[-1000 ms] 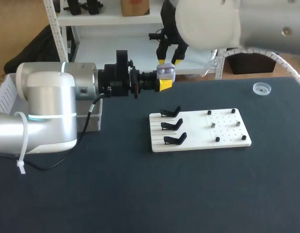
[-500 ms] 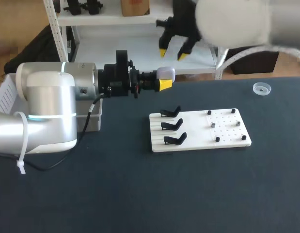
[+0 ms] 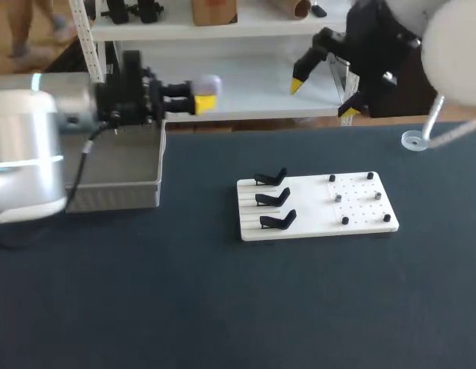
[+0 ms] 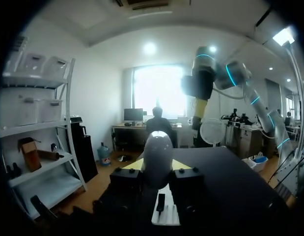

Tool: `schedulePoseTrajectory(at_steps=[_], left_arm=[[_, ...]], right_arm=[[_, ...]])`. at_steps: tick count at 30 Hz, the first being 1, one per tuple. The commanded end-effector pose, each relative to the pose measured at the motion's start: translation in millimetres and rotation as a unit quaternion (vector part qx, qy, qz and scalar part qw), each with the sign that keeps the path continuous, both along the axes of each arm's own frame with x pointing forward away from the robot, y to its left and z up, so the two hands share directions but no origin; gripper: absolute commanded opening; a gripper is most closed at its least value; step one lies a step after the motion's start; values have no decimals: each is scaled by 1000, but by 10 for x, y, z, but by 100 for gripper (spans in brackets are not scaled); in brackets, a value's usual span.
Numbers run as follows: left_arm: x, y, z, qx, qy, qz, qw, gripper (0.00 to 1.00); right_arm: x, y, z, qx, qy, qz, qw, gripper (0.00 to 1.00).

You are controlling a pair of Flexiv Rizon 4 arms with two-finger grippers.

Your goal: Pick up each earbud case from the left stands, insert the matching earbuds, close the lid, and place the case in the box.

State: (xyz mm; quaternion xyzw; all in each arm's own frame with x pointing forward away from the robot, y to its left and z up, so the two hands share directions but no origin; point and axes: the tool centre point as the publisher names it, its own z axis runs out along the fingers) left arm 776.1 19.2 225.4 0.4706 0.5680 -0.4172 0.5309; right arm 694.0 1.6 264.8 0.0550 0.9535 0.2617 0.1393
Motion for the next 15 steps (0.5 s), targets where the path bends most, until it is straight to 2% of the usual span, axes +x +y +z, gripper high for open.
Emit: schedulePoseTrajectory(at_steps=[1, 7, 12, 14, 15], left_arm=[[-89, 811, 88, 7, 1, 18, 1000, 0], [76, 1486, -67, 26, 5, 28, 999, 0], [245, 1937, -368, 94, 30, 67, 993, 0], [294, 2043, -485, 98, 36, 75, 992, 0], [319, 2095, -559, 121, 49, 82, 988, 0]], right_arm=[[-72, -22, -21, 0, -44, -27, 999, 100], [-72, -22, -21, 0, -44, -27, 999, 100], [-72, -22, -21, 0, -44, -27, 999, 100], [-72, -22, -21, 0, -44, -27, 999, 100], [-72, -22, -21, 0, -44, -27, 999, 100]])
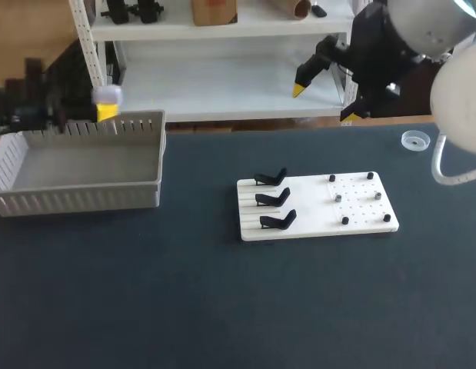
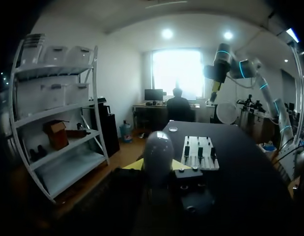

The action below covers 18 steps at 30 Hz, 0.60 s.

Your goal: Pick up each earbud case from the left stands, insert the matching earbuds, close the lid, and place the case in the box.

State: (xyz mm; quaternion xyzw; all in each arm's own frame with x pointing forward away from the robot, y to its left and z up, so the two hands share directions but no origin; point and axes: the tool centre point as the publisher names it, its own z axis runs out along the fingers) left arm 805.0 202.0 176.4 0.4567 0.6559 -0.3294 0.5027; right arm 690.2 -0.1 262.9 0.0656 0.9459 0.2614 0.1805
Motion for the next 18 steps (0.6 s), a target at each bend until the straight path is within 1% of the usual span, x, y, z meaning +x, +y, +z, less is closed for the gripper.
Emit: schedulePoseTrajectory(at_steps=[1, 3, 6, 9, 11, 12, 15, 16, 17, 18], left_arm=[[50, 313, -135, 43, 31, 7, 999, 0], [90, 395, -272, 63, 40, 15, 997, 0], [128, 445, -486, 94, 69, 26, 993, 0], [147, 455, -666, 128, 100, 28, 986, 0], [152, 460, -796, 156, 119, 32, 980, 0], [153, 461, -873, 160, 130, 29, 978, 0], [157, 483, -1062, 157, 148, 35, 976, 0], [163, 494, -1121, 156, 150, 40, 975, 0], [173, 507, -1169, 167, 153, 44, 973, 0], [189, 516, -1210, 166, 152, 44, 973, 0]], right_arm=[[-34, -5, -1, -1, -7, -6, 1000, 100], [-34, -5, -1, -1, -7, -6, 1000, 100], [-34, -5, -1, -1, -7, -6, 1000, 100], [-34, -5, -1, -1, -7, -6, 1000, 100], [-34, -5, -1, -1, -7, -6, 1000, 100], [-34, -5, -1, -1, -7, -6, 1000, 100], [-34, -5, -1, -1, -7, -6, 1000, 100], [-34, -5, -1, -1, -7, -6, 1000, 100], [-34, -5, -1, -1, -7, -6, 1000, 100], [-34, -5, -1, -1, -7, -6, 1000, 100]])
